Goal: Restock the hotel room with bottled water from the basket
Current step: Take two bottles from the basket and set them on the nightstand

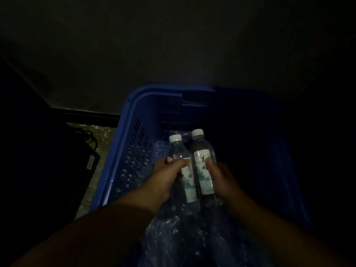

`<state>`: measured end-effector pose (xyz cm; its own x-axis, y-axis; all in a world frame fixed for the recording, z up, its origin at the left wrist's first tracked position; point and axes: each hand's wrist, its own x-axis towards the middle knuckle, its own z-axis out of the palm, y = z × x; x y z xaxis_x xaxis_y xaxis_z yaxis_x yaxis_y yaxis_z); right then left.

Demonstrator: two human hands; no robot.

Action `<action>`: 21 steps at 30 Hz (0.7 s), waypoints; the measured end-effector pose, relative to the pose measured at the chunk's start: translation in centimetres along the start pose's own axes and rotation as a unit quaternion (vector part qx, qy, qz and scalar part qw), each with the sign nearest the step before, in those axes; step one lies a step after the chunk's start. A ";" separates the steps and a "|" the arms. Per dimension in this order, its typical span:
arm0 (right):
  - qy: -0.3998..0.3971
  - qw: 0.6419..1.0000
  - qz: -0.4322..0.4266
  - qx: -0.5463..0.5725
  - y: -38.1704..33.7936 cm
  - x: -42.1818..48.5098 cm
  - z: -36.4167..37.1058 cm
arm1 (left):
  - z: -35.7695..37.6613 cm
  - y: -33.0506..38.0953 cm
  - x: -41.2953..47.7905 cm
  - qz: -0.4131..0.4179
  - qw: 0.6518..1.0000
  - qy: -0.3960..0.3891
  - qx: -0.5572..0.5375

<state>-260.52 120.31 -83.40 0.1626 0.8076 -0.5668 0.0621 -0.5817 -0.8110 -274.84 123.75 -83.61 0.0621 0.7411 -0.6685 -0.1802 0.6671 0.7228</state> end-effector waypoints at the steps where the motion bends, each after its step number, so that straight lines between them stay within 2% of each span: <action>1: -0.008 1.000 -0.009 0.002 -1.7 -2.1 -0.5 | 0.6 1.7 -2.2 0.000 1.000 -0.019 -0.020; 6: -0.063 0.997 -0.025 0.046 -15.0 -12.9 -2.4 | 1.4 14.4 -14.8 -0.008 0.994 -0.085 -0.064; 9: -0.081 0.991 -0.096 0.040 -25.0 -20.1 -2.7 | 1.5 23.2 -23.3 0.015 0.996 -0.086 -0.033; 13: -0.059 0.972 -0.226 -0.011 -38.7 -30.8 -3.1 | 2.0 35.1 -35.3 0.106 0.989 -0.083 0.055; 17: -0.075 0.958 -0.274 -0.020 -49.9 -40.5 -5.0 | 2.4 45.3 -46.9 0.197 0.965 -0.079 0.154; 21: -0.088 0.941 -0.324 -0.044 -56.7 -47.7 -6.2 | 3.4 50.6 -56.6 0.263 0.948 -0.051 0.175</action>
<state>-265.70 114.16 -9.48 -0.1024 0.9945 0.0213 0.1753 0.0392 -0.9837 -284.18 115.83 -8.59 0.1514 0.9695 -0.1926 0.1227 0.1749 0.9769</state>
